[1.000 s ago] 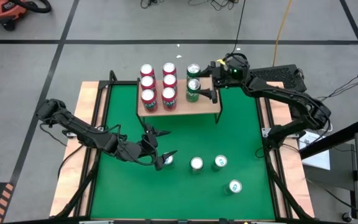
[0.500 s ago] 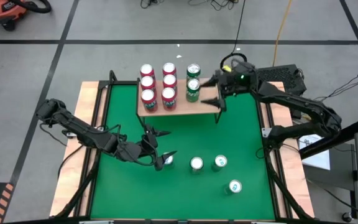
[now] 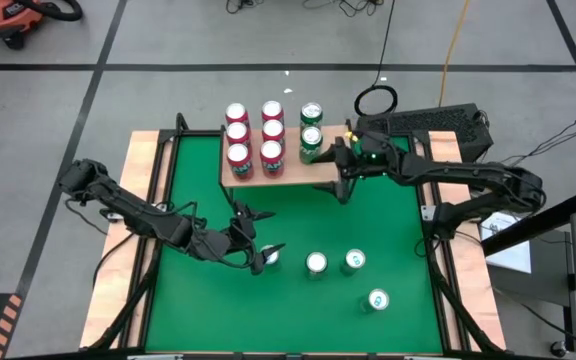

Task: Place canned beverage on shelf
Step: Put the green soda can on the shelf aligned with the other green soda can, then put the green soda can on the shelf aligned with the other green soda cans

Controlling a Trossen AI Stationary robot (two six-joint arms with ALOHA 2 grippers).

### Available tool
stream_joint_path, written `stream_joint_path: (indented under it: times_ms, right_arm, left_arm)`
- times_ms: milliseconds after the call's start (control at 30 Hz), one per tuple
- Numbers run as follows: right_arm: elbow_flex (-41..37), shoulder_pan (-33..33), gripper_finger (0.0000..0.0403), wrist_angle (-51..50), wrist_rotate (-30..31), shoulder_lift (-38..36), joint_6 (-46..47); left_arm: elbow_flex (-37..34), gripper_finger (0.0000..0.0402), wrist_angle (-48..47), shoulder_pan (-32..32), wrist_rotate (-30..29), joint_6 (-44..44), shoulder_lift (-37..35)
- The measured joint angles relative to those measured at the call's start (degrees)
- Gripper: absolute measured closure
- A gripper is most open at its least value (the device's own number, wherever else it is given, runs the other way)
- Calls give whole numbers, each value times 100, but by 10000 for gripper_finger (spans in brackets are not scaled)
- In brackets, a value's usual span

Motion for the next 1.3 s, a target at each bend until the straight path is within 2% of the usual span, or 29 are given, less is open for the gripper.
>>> stream_joint_path:
  times_ms: [367,600,1100,1300]
  right_arm:
    - [-2,-165,51,432,152,641,-65]
    - [-2,-266,51,526,426,697,-125]
    - [-2,-37,51,817,272,820,-7]
    - [-2,-15,51,1081,724,854,-7]
  left_arm:
    - [-1,15,7,-11,-3,-2,-4]
    - [-1,15,-10,-11,-3,-6,-4]
    - [-2,15,-10,-11,-3,-8,-7]
    - [-1,15,-19,-11,-3,-134,-9]
